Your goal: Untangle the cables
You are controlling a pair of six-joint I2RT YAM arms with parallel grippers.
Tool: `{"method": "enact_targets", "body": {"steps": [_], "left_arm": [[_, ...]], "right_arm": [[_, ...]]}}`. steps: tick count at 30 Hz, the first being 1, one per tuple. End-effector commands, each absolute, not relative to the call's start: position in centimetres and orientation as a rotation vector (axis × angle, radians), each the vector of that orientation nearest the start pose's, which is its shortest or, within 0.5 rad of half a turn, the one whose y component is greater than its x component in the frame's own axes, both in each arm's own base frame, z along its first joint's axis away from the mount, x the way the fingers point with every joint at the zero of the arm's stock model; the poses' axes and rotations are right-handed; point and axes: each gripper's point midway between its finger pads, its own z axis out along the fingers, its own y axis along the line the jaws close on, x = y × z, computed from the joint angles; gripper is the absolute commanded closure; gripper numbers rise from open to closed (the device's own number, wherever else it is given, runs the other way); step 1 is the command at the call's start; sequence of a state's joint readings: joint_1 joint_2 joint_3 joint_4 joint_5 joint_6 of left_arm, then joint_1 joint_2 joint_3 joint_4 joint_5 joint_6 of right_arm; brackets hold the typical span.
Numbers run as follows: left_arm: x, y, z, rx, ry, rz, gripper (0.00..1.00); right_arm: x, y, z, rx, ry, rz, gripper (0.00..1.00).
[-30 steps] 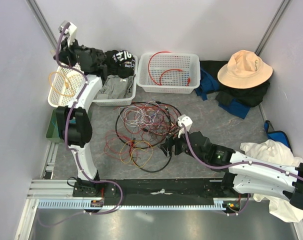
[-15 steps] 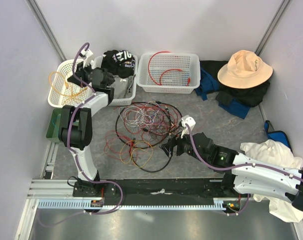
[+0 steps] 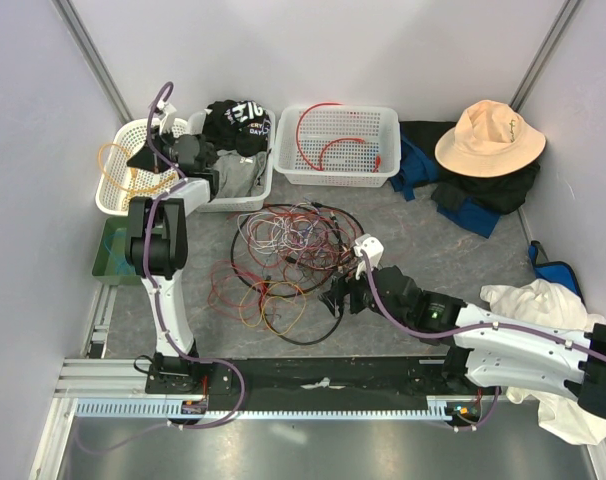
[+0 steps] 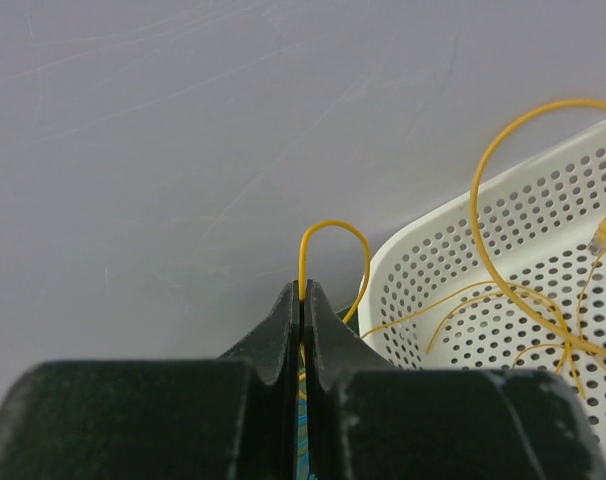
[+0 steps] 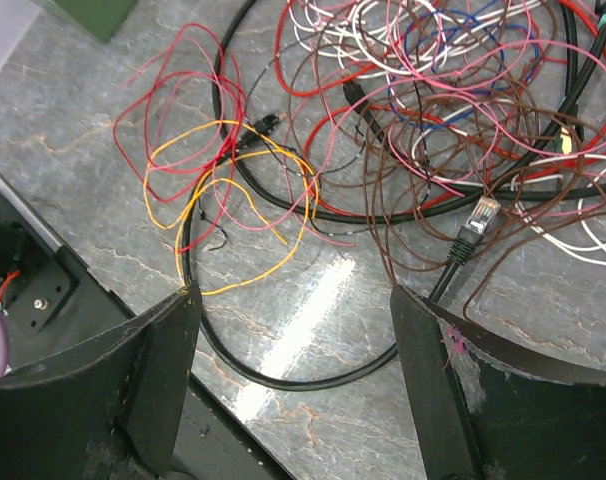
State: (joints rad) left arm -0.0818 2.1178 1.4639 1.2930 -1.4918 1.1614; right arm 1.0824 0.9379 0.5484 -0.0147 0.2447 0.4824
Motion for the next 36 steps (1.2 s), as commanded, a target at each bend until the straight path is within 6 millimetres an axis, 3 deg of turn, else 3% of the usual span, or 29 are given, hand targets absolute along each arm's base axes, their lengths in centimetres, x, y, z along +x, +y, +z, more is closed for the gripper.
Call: {"method": "enact_targets", "body": {"steps": [1, 5, 6, 10, 12, 15, 16, 18, 19, 22, 27, 31, 32, 33, 35, 36], "left_arm": [[43.9, 13.7, 28.9, -0.972, 1.342, 1.284, 0.98], [45.3, 12.5, 31.0, -0.9, 1.364, 1.289, 0.98], [46.2, 12.1, 31.3, -0.808, 1.44, 1.353, 0.98], [49.4, 8.6, 33.2, -0.66, 1.477, 1.261, 0.98], [49.8, 7.5, 35.4, -0.648, 1.457, 1.206, 0.98], [51.0, 6.5, 36.7, -0.587, 1.511, 1.146, 0.98], [52.2, 5.7, 34.8, -0.518, 1.595, 1.065, 0.98], [53.0, 5.9, 34.6, -0.511, 1.669, 0.886, 0.98], [54.3, 4.7, 34.2, -0.547, 1.681, 0.644, 0.98], [54.1, 5.4, 31.5, -0.591, 1.772, 0.501, 0.98], [52.8, 6.9, 26.2, -0.704, 1.82, 0.54, 0.98], [52.2, 7.7, 21.7, -0.913, 1.812, 0.297, 0.98], [51.7, 7.9, 19.8, -0.944, 1.837, 0.271, 0.98], [51.7, 9.5, 19.4, -1.02, 1.799, 0.234, 0.98], [51.7, 10.0, 17.9, -1.063, 1.814, 0.17, 0.98], [51.6, 11.1, 17.6, -1.112, 1.79, 0.156, 0.98]], "right_arm": [[18.1, 28.5, 16.8, -0.432, 1.953, 0.781, 0.16], [17.9, 28.5, 16.8, -0.436, 1.953, 0.794, 0.17], [17.9, 28.4, 16.7, -0.436, 1.954, 0.791, 0.17], [17.6, 27.9, 17.2, -0.425, 1.938, 0.805, 0.16], [17.5, 27.6, 17.1, -0.421, 1.937, 0.807, 0.16], [17.3, 27.1, 17.5, -0.404, 1.924, 0.817, 0.16], [17.2, 26.8, 17.8, -0.397, 1.913, 0.822, 0.16], [17.2, 26.6, 18.1, -0.386, 1.903, 0.828, 0.16], [17.0, 26.1, 18.0, -0.38, 1.907, 0.82, 0.16], [17.1, 25.3, 18.0, -0.36, 1.9, 0.807, 0.16], [17.1, 25.3, 17.8, -0.367, 1.9, 0.796, 0.16], [17.3, 25.7, 17.2, -0.385, 1.916, 0.779, 0.16], [17.4, 25.9, 17.2, -0.384, 1.918, 0.779, 0.16], [17.4, 26.1, 16.9, -0.393, 1.926, 0.777, 0.17], [17.5, 26.3, 16.6, -0.403, 1.937, 0.767, 0.16], [17.7, 26.5, 16.6, -0.404, 1.934, 0.763, 0.16]]}}
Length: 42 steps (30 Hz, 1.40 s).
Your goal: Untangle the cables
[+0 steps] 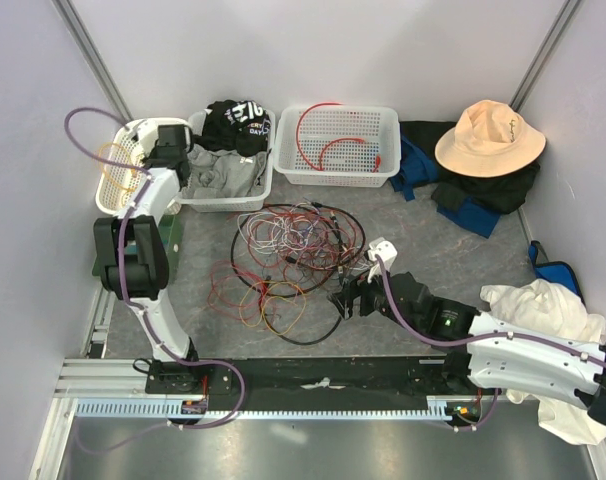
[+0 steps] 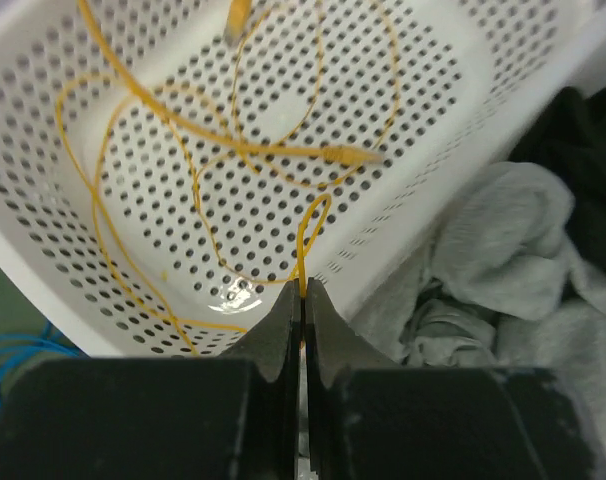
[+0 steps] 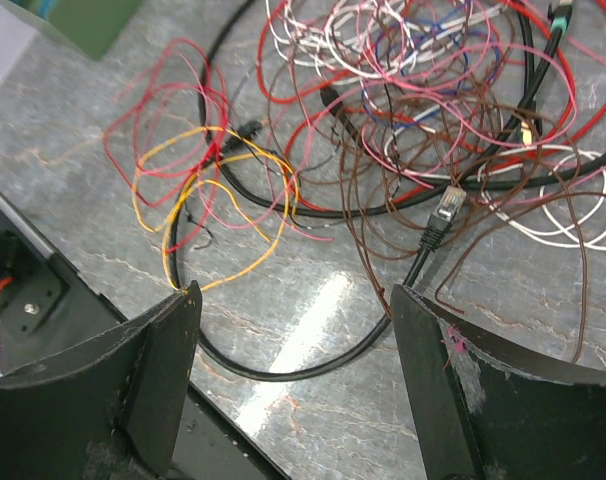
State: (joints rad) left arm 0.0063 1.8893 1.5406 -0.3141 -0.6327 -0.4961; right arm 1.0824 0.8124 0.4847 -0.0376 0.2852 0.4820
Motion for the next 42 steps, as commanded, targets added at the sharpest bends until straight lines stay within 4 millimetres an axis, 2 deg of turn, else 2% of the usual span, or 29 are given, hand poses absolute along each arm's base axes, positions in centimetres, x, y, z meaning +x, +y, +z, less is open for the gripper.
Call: {"method": "enact_targets", "body": {"steps": [1, 6, 8, 9, 10, 11, 12, 16, 18, 19, 21, 22, 23, 24, 25, 26, 27, 28, 29, 31, 32, 34, 35, 36, 37, 38, 39, 40, 42], "left_arm": [[51.8, 11.5, 17.4, -1.126, 1.78, 0.127, 0.98], [52.1, 15.4, 16.3, -1.259, 1.73, 0.018, 0.92], [52.6, 15.8, 15.6, -1.269, 1.751, -0.038, 0.76], [52.4, 16.6, 15.6, -1.278, 1.749, -0.047, 0.65], [52.6, 16.3, 15.5, -1.272, 1.761, -0.079, 0.32], [52.5, 16.4, 15.4, -1.27, 1.767, -0.084, 0.14], [52.4, 16.4, 15.6, -1.26, 1.773, -0.092, 0.01], [51.7, 15.1, 16.2, -1.227, 1.791, -0.155, 0.0], [51.4, 13.6, 18.3, -1.194, 1.767, -0.233, 0.0], [50.6, 13.0, 17.8, -1.188, 1.782, -0.244, 0.0], [50.0, 10.8, 20.8, -1.118, 1.739, -0.296, 0.0], [49.2, 9.7, 20.1, -1.097, 1.76, -0.303, 0.0], [49.1, 8.0, 20.7, -1.034, 1.773, -0.313, 0.0], [48.3, 7.3, 22.8, -0.997, 1.734, -0.303, 0.0], [47.7, 6.3, 22.5, -0.974, 1.752, -0.297, 0.0], [47.3, 4.2, 23.1, -0.918, 1.766, -0.308, 0.01], [46.4, 3.4, 24.7, -0.892, 1.738, -0.309, 0.01], [45.4, 2.1, 24.4, -0.868, 1.752, -0.314, 0.01], [44.8, -1.2, 24.7, -0.795, 1.778, -0.346, 0.01], [42.8, -3.8, 25.4, -0.729, 1.776, -0.352, 0.01], [41.9, -6.8, 25.4, -0.663, 1.804, -0.394, 0.01], [39.8, -9.2, 25.2, -0.606, 1.84, -0.449, 0.01], [38.7, -11.3, 25.2, -0.57, 1.858, -0.497, 0.01], [37.7, -11.9, 24.0, -0.566, 1.889, -0.5, 0.01], [36.4, -12.4, 24.5, -0.555, 1.878, -0.527, 0.01], [35.3, -13.7, 24.0, -0.53, 1.896, -0.559, 0.02], [34.2, -13.8, 22.2, -0.531, 1.929, -0.546, 0.03], [33.1, -14.0, 22.8, -0.523, 1.908, -0.572, 0.03], [31.4, -14.6, 21.4, -0.509, 1.94, -0.582, 0.04]], "right_arm": [[17.9, 26.7, 16.7, -0.4, 1.927, 0.762, 0.16], [18.6, 27.6, 16.2, -0.417, 1.937, 0.73, 0.16], [18.7, 28.2, 16.3, -0.424, 1.939, 0.737, 0.16], [18.9, 28.5, 15.8, -0.434, 1.952, 0.728, 0.16], [18.8, 28.8, 15.5, -0.445, 1.96, 0.732, 0.16], [18.9, 29.0, 15.6, -0.443, 1.962, 0.736, 0.16], [18.8, 29.4, 15.3, -0.449, 1.969, 0.742, 0.16], [18.7, 30.0, 15.4, -0.448, 1.972, 0.777, 0.16], [18.6, 30.1, 15.7, -0.441, 1.966, 0.794, 0.16], [18.6, 30.1, 15.8, -0.438, 1.963, 0.795, 0.16], [18.6, 30.0, 16.2, -0.428, 1.953, 0.801, 0.16], [18.6, 29.9, 16.4, -0.427, 1.95, 0.801, 0.16], [18.6, 29.8, 16.8, -0.424, 1.942, 0.805, 0.16], [18.7, 29.6, 16.8, -0.419, 1.938, 0.796, 0.16], [18.8, 29.5, 16.9, -0.415, 1.934, 0.792, 0.16], [18.8, 29.3, 16.7, -0.421, 1.936, 0.779, 0.16], [19.0, 29.1, 16.5, -0.414, 1.939, 0.762, 0.16], [19.1, 29.1, 16.3, -0.414, 1.945, 0.748, 0.16], [19.2, 29.0, 15.8, -0.42, 1.956, 0.729, 0.16], [19.3, 29.0, 15.1, -0.423, 1.972, 0.712, 0.16], [19.3, 29.1, 14.4, -0.423, 1.994, 0.705, 0.17], [18.9, 29.5, 13.5, -0.431, 2.018, 0.721, 0.17], [18.8, 29.9, 13.0, -0.427, 2.032, 0.74, 0.17], [18.7, 30.2, 12.7, -0.428, 2.04, 0.758, 0.18], [18.1, 30.7, 12.2, -0.451, 2.054, 0.795, 0.18], [17.9, 31.3, 11.9, -0.457, 2.057, 0.826, 0.2], [17.6, 31.8, 11.8, -0.451, 2.065, 0.862, 0.21], [17.4, 32.1, 11.5, -0.456, 2.072, 0.884, 0.22], [16.8, 33.2, 11.0, -0.472, 2.09, 0.946, 0.25]]}}
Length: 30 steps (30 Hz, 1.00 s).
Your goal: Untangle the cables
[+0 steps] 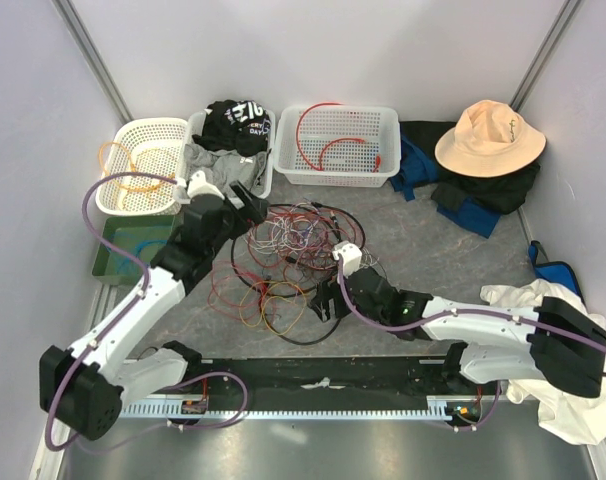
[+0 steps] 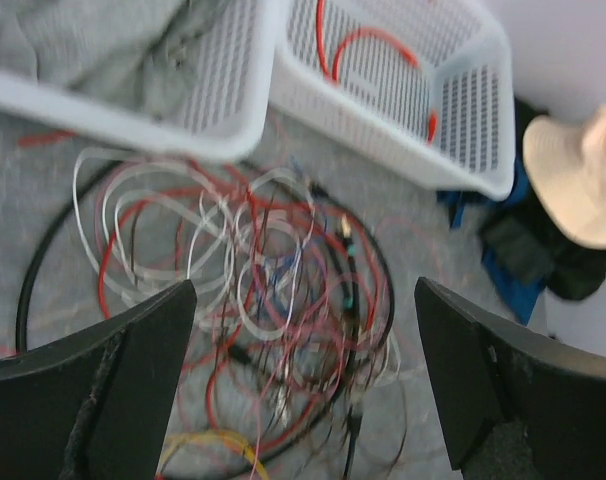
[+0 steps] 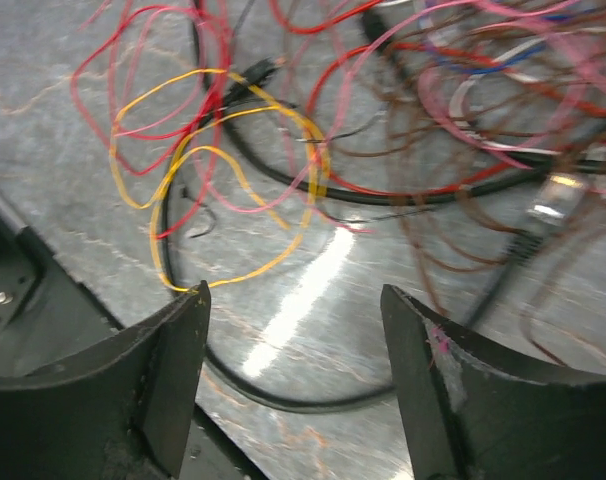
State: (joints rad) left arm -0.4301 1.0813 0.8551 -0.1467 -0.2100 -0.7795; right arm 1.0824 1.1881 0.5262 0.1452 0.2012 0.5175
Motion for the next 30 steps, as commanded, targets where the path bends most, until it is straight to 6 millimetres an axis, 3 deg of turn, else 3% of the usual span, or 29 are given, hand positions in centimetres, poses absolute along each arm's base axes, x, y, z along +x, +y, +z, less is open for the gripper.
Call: {"method": "enact_targets", "body": {"steps": [1, 6, 15, 19, 20, 22, 25, 27, 28, 30], "left_arm": [[30.8, -14.7, 21.1, -0.507, 1.945, -0.588, 0.05], [27.9, -15.1, 21.2, -0.485, 1.949, -0.639, 0.06], [26.1, -14.6, 21.5, -0.449, 1.952, -0.625, 0.06], [25.8, -14.2, 21.5, -0.445, 1.942, -0.614, 0.07], [25.7, -14.2, 21.5, -0.441, 1.945, -0.612, 0.07], [25.6, -14.1, 21.8, -0.438, 1.938, -0.612, 0.08], [25.5, -13.9, 22.5, -0.428, 1.923, -0.614, 0.08], [25.5, -13.9, 23.3, -0.421, 1.905, -0.625, 0.09], [25.5, -13.9, 23.5, -0.412, 1.902, -0.623, 0.09], [25.7, -14.3, 24.3, -0.393, 1.891, -0.637, 0.09]], "right_arm": [[16.7, 33.7, 11.0, -0.475, 2.094, 0.965, 0.27], [16.3, 35.4, 9.3, -0.499, 2.151, 1.006, 0.36], [17.2, 37.9, 6.1, -0.472, 2.241, 0.994, 0.42], [18.4, 38.6, 5.8, -0.458, 2.232, 0.947, 0.63], [18.5, 38.3, 5.8, -0.455, 2.236, 0.924, 0.75], [19.1, 37.8, 6.6, -0.45, 2.209, 0.888, 0.84], [20.0, 36.3, 10.7, -0.426, 2.128, 0.837, 1.0], [20.6, 35.2, 13.1, -0.409, 2.078, 0.792, 1.0], [20.6, 34.2, 15.6, -0.412, 2.033, 0.78, 1.0], [21.1, 32.7, 18.6, -0.385, 1.971, 0.739, 1.0]]}}
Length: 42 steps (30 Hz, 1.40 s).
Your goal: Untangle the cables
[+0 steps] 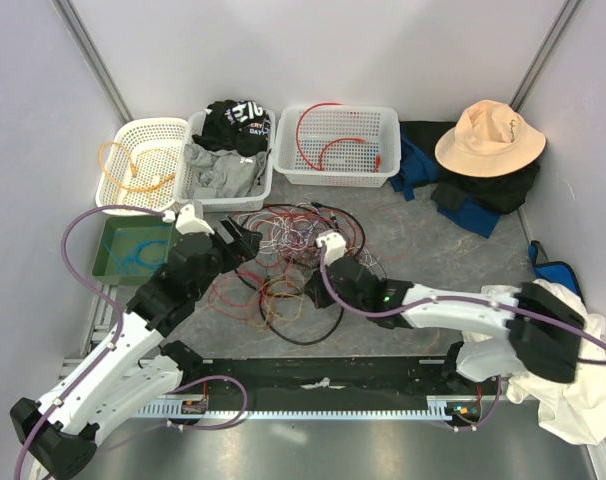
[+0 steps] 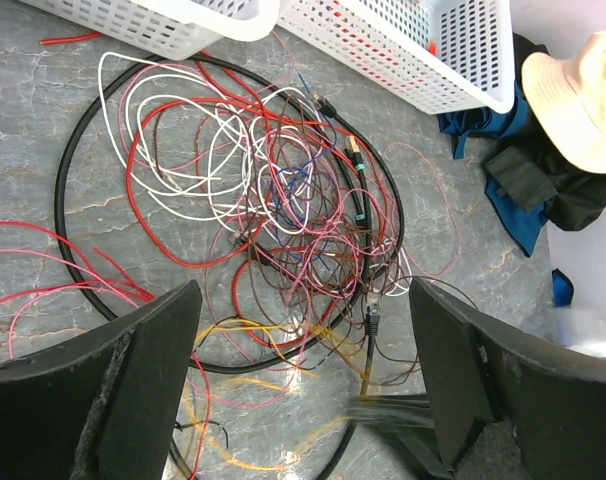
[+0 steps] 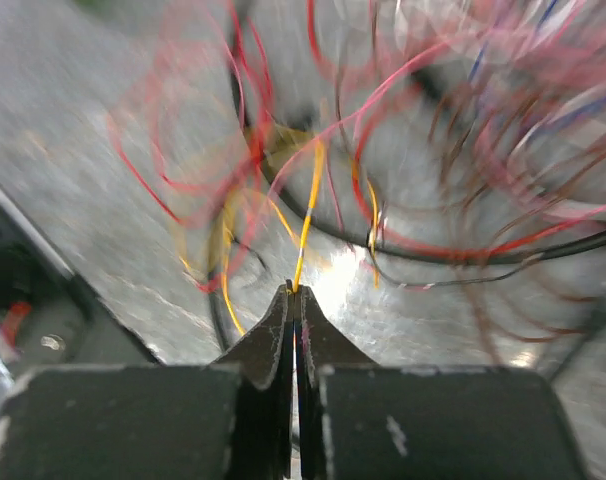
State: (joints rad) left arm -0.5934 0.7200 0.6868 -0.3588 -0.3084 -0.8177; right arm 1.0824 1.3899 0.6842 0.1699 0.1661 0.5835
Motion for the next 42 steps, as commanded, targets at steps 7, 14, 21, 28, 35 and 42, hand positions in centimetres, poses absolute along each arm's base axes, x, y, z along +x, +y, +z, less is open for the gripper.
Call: {"method": "enact_targets", "body": {"steps": [7, 14, 21, 28, 35, 42], "left_arm": [[26.0, -16.9, 25.7, -0.291, 1.854, -0.771, 0.09], [25.8, -18.3, 27.8, -0.172, 1.743, -0.859, 0.04], [23.4, -19.4, 34.4, 0.05, 1.387, -1.013, 0.02], [19.1, -23.5, 36.4, 0.361, 1.232, -1.197, 0.02], [17.5, -27.7, 34.2, 0.537, 1.247, -1.135, 0.02], [22.6, -28.5, 31.7, 0.422, 1.405, -0.89, 0.02]], "right_arm": [[20.6, 27.4, 32.7, -0.353, 1.746, 0.705, 1.0], [20.1, 24.7, 39.5, -0.317, 1.648, 0.703, 1.0], [20.0, 24.7, 39.8, -0.309, 1.663, 0.713, 1.0], [19.8, 24.7, 40.0, -0.301, 1.668, 0.728, 1.0], [19.6, 25.0, 40.6, -0.311, 1.668, 0.746, 1.0], [19.0, 25.2, 41.0, -0.326, 1.662, 0.789, 1.0]]}}
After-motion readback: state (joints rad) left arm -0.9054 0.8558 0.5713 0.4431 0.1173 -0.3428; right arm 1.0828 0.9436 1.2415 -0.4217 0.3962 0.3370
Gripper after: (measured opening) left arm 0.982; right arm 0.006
